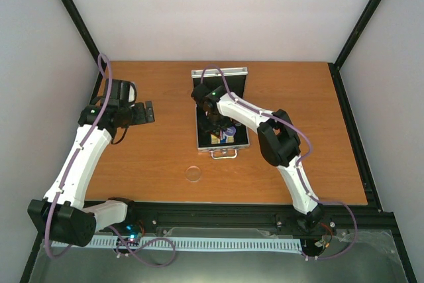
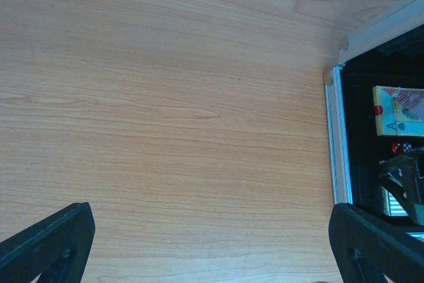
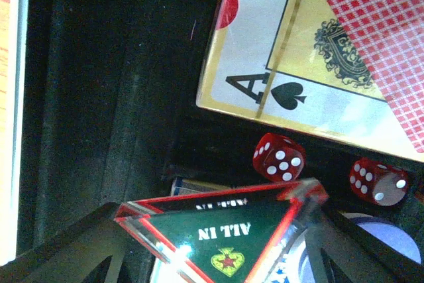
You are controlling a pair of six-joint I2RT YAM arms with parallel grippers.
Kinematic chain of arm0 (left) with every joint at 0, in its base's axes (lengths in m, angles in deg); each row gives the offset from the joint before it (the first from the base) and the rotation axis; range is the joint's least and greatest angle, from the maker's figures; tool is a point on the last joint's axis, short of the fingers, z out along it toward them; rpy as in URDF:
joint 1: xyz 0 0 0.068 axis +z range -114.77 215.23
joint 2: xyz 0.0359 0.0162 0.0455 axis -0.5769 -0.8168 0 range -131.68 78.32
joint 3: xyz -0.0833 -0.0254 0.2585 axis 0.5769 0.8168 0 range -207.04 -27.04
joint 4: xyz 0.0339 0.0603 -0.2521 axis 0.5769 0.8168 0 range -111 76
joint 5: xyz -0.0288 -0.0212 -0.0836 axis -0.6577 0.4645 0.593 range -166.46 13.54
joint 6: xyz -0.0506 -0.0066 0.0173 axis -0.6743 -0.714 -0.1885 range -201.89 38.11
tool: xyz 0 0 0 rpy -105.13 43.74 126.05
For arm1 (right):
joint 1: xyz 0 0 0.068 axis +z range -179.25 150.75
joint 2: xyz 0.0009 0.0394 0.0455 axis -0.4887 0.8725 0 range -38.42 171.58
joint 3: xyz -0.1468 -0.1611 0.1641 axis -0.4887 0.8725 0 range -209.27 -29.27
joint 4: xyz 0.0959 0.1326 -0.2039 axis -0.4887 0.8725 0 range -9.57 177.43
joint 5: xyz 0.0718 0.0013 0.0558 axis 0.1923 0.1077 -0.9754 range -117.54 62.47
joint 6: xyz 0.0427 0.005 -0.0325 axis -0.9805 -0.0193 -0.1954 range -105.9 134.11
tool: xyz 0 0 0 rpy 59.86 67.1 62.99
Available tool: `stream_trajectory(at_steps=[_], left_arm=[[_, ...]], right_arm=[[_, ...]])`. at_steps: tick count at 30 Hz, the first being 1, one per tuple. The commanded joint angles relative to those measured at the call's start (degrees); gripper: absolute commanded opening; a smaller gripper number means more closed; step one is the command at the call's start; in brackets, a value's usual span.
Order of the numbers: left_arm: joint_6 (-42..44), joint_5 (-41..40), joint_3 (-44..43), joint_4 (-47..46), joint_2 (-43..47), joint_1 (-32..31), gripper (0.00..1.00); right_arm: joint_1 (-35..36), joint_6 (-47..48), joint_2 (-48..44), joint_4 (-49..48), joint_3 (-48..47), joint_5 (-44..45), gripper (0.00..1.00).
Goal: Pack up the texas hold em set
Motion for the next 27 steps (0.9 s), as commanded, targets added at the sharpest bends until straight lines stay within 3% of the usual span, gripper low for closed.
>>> stream_trajectory(at_steps=[1, 5, 20, 27], left_arm=[[0.8, -0.3, -0.7, -0.5, -0.3, -0.1, 1.00], [0.9, -0.3, -0.9, -0.5, -0.3, -0.1, 1.00], [0.8, -0.2, -1.0, -0.5, -0.2, -0.2, 1.00], [0.8, -0.2, -1.1, -0.4, -0.2, -0.1, 1.00]], right_arm=[[-0.9, 0.4, 0.7, 0.1, -1.3, 0.6, 0.84], [-0.9, 1.0, 0.0, -0.1, -1.2, 0.1, 1.00], [-0.2, 3.1, -5.2, -1.5, -3.8, -5.0, 1.00], [6.1, 3.3, -7.7, 3.8, -5.2, -4.3, 1.00]])
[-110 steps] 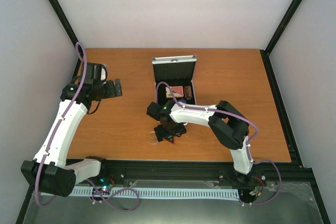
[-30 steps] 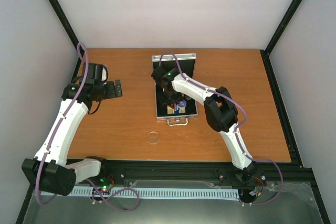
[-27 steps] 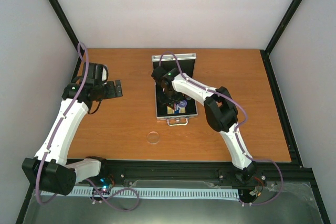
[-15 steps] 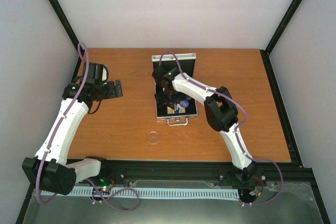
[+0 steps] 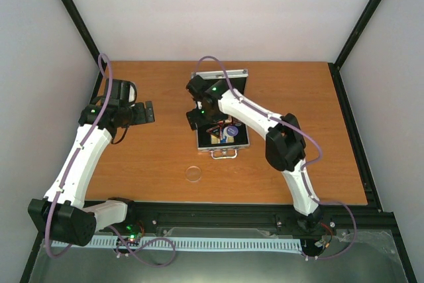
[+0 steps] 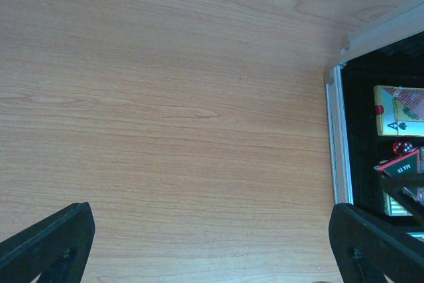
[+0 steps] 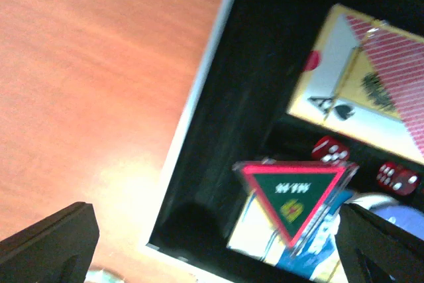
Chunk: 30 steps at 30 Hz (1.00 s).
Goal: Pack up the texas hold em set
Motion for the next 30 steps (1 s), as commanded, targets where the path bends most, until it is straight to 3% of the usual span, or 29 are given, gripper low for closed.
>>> stream_trajectory(at_steps=[1, 6, 15, 30], left_arm=[[0.9, -0.2, -1.2, -0.5, 0.1, -0.1, 1.00], [0.8, 0.2, -2.0, -0.3, -0.2, -0.1, 1.00], [0.3, 1.7, -1.8, -0.5, 0.3, -0.1, 1.00], [0.3, 1.8, -0.9, -0.6, 1.0, -0.2, 1.00]], right_arm=[[6.7, 0.6, -3.9, 5.0, -0.6, 1.0, 1.00], [17.3, -2.8, -7.1, 6.1, 5.8, 4.5, 1.00], [19.0, -8.6, -10.6, -1.1, 20.0, -4.0, 1.00], [19.6, -5.0, -3.2, -2.8, 17.5, -7.3, 1.00]])
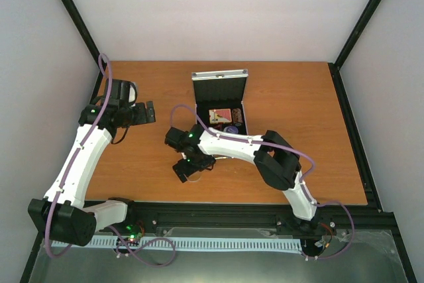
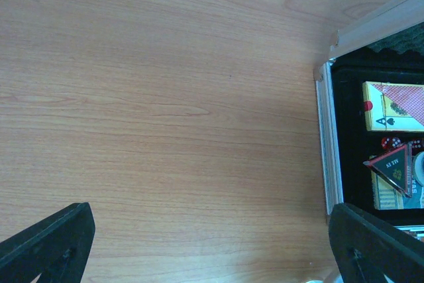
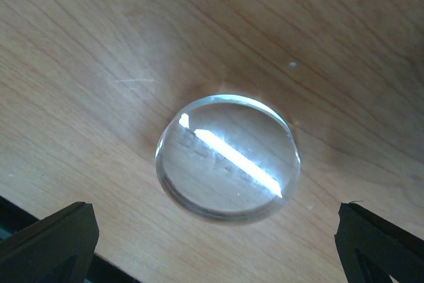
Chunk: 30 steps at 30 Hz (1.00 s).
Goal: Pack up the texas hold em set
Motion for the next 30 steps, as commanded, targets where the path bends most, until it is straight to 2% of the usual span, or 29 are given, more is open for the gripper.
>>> stream_trajectory(at_steps=[1, 17, 20, 27, 30], left_arm=[[0.4, 0.0, -0.9, -0.5, 1.0, -0.1, 1.00], [0.6, -0.5, -0.6, -0.9, 0.1, -0.1, 1.00], [0.5, -0.7, -0.6, -0.9, 0.1, -0.2, 1.00], [0.6, -0.8, -0.3, -0.8, 0.2, -0.1, 1.00], [0.5, -0.7, -0.4, -0.9, 0.3, -0.1, 1.00]], right_arm=[[0.2, 1.2, 3.3, -0.2, -1.7, -1.4, 1.00], [0.2, 0.9, 7.2, 0.4, -2.4, -0.1, 0.99], [0.2, 0.8, 5.9, 0.1, -0.5, -0.2, 0.87], [0.2, -0.1, 4.8, 0.6, 1.2, -0.3, 0.36], [0.1, -0.5, 3.8, 1.6, 0.7, 1.8, 0.28]])
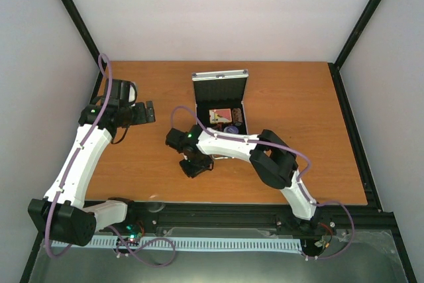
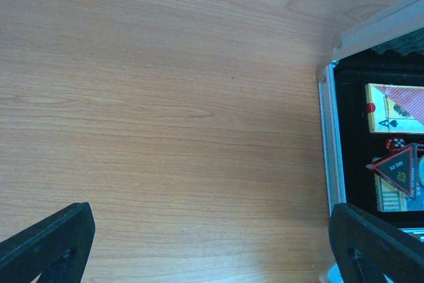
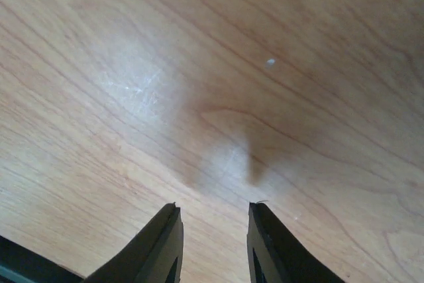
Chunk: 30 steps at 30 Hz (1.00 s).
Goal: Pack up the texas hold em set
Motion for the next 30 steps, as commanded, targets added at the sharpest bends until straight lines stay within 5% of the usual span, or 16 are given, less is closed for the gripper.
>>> stream_trajectory(at_steps=[1, 5, 7, 10, 12, 14, 17, 30], left_arm=[[0.4, -0.2, -0.4, -0.8, 0.4, -0.2, 1.00], [0.4, -0.2, -0.5, -0.8, 0.5, -0.1, 1.00], [0.4, -0.2, -1.1, -0.4, 0.6, -0.1, 1.00], [0.2, 0.3, -1.3, -0.7, 0.5, -0.1, 1.00], [0.1, 0.7, -1.6, -0.5, 0.1, -0.1, 1.00], [0.2, 0.8, -1.7, -0.6, 0.2, -0.1, 1.00], [0.2, 0.8, -1.4, -0.7, 0.4, -0.1, 1.00], [0.0, 0.3, -2.0, -0.3, -0.3, -0.2, 1.00]], right_arm=[[0.5, -0.7, 0.4, 1.7, 0.7, 2.6, 0.27], [0.2, -0.7, -1.6, 4.0, -1.6, 5.8, 0.27], [0.1, -0.9, -2.3, 4.7, -2.5, 7.2, 0.40], [0.0, -1.2, -2.5, 4.9, -2.6, 8.7, 0.43], [-0.2, -1.4, -2.5, 4.9, -3.2, 8.6, 0.63], [-0.1, -1.0, -2.7, 4.7, -3.5, 7.8, 0.66], [-0.2, -0.9, -3.1, 4.6, -3.9, 8.5, 0.90], [0.0, -1.8, -13.1, -8.8, 5.9, -4.2, 1.00]])
